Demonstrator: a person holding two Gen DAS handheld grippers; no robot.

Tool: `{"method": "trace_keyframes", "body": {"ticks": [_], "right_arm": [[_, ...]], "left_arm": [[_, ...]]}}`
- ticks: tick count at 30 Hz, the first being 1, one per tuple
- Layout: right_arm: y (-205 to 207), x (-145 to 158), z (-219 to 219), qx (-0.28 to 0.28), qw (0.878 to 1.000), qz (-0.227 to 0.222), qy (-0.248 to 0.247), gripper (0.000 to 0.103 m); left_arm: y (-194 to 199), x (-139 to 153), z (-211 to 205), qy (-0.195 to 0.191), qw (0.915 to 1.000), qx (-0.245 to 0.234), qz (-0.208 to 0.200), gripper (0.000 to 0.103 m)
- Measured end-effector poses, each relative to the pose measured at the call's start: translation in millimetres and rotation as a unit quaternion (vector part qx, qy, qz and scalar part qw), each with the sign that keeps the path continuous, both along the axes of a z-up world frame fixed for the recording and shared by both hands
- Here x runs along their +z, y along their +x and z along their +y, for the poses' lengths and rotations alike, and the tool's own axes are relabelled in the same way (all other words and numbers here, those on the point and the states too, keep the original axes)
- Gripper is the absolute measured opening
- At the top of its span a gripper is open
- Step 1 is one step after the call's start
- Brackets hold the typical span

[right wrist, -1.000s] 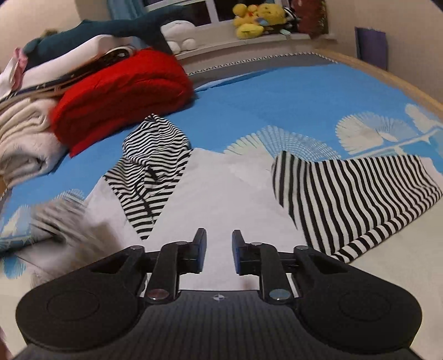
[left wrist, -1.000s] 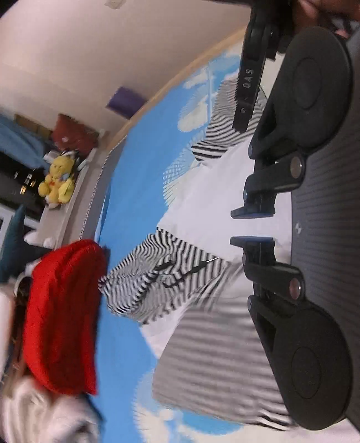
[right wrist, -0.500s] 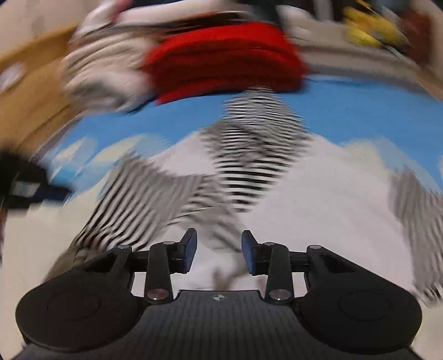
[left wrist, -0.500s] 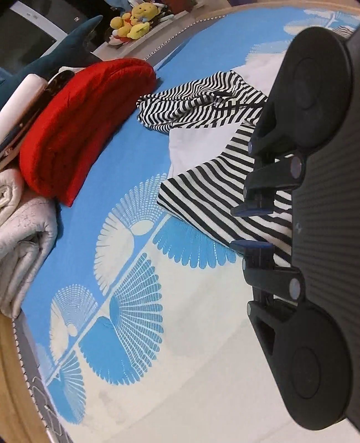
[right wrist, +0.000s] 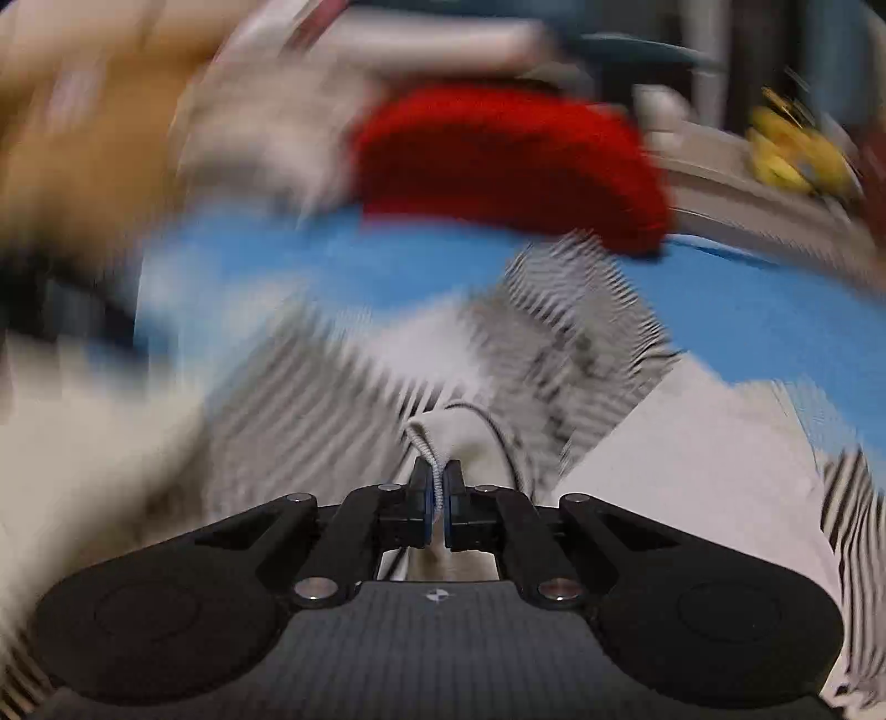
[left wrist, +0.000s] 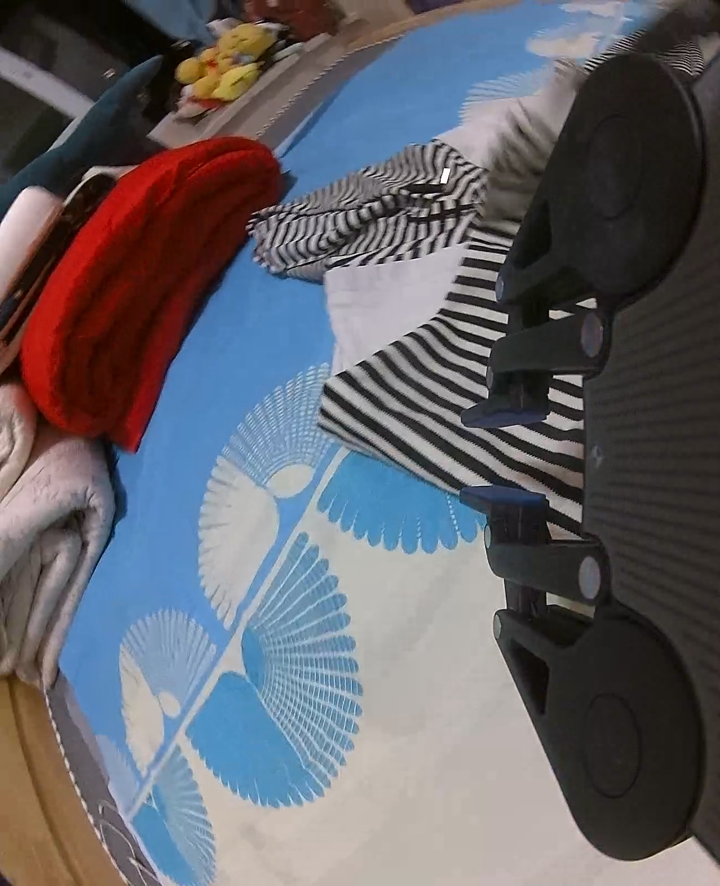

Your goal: Fold small clothes

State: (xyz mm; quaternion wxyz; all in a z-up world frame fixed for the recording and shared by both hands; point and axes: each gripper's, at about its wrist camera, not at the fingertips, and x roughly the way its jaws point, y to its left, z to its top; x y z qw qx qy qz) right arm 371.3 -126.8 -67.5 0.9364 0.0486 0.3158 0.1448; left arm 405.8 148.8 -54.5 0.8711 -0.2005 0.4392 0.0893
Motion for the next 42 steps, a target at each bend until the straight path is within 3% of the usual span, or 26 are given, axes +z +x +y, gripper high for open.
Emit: {"method": "trace_keyframes", "body": {"ticks": [2,3,6,9,10,13,15,18,19,21,22,25,28,32,33,35,37,39,40,42], "right_arm": [[9.2,5.8,-56.5,-0.076,0.994,0.009,0.081,0.003],[16.7,-2.1,-92.6,-0.127,0.985,0.033,0.113,0.003],[25.8,-31.4,-157.4,-0.248,0.953,0.108,0.139,0.008],[23.5,-41.4,-180.3,-0.287,0.935,0.136,0.161,0.013],[21.6,-41.9,-180.5,-0.285,0.933,0.137,0.17,0.022],[24.8,-47.0,-162.0,-0.249,0.942,0.159,0.159,0.045],[29.8,-54.5,-145.1,-0.217,0.948,0.189,0.138,0.049],[35.0,-67.5,-124.8,-0.217,0.949,0.223,0.057,0.049],[36.0,-71.5,-120.5,-0.214,0.949,0.229,0.043,0.045],[34.3,-70.3,-112.6,-0.201,0.956,0.214,0.02,0.01],[32.9,-65.5,-109.8,-0.194,0.96,0.201,0.014,0.005],[30.4,-46.3,-113.8,-0.2,0.968,0.146,0.037,0.004],[29.3,-32.5,-124.0,-0.221,0.968,0.115,0.039,0.004],[35.0,-62.1,-135.7,-0.255,0.944,0.21,0.012,0.004],[33.3,-64.9,-137.0,-0.265,0.939,0.218,0.013,0.007],[29.0,-55.4,-135.0,-0.279,0.941,0.192,0.011,0.008],[24.2,-37.8,-129.5,-0.27,0.952,0.142,0.014,0.01],[23.3,-30.3,-124.2,-0.227,0.966,0.117,0.041,0.019],[24.8,-34.4,-121.9,-0.208,0.968,0.127,0.053,0.027],[33.4,-58.9,-116.4,-0.177,0.961,0.206,0.051,0.033]], "left_arm": [[1.6,-5.3,-2.4,-0.002,0.9999,-0.008,0.009,0.023],[2.4,-7.7,-4.5,-0.002,0.9998,-0.015,0.012,0.023],[4.5,-14.1,-13.1,0.014,0.9989,-0.038,0.022,0.023],[6.1,-20.1,-20.0,0.016,0.9979,-0.055,0.03,0.023],[6.6,-21.7,-22.2,0.019,0.9975,-0.061,0.032,0.023],[7.4,-28.2,-23.7,0.014,0.9972,-0.064,0.038,0.024],[9.0,-40.0,-20.6,-0.004,0.9965,-0.06,0.058,0.023],[11.1,-62.9,-14.4,-0.015,0.9925,-0.05,0.111,0.022],[11.4,-65.4,-12.1,-0.016,0.9922,-0.044,0.115,0.021],[12.0,-58.2,-12.7,-0.014,0.9933,-0.044,0.106,0.021],[11.6,-51.5,-14.9,-0.014,0.9946,-0.047,0.091,0.021],[11.5,-39.2,-22.0,-0.018,0.9955,-0.067,0.064,0.022],[12.1,-44.2,-29.1,-0.022,0.9938,-0.08,0.074,0.022],[12.0,-50.3,-28.0,-0.023,0.9929,-0.072,0.091,0.022],[11.6,-48.4,-28.0,-0.025,0.9932,-0.071,0.089,0.022],[11.7,-43.0,-30.5,-0.024,0.9938,-0.074,0.08,0.022],[11.5,-40.9,-33.7,-0.022,0.994,-0.075,0.076,0.022],[11.8,-43.5,-35.2,-0.025,0.9935,-0.075,0.082,0.022],[11.9,-45.6,-36.2,-0.025,0.993,-0.076,0.086,0.022],[12.8,-53.1,-38.6,-0.018,0.9909,-0.081,0.106,0.022]]}}
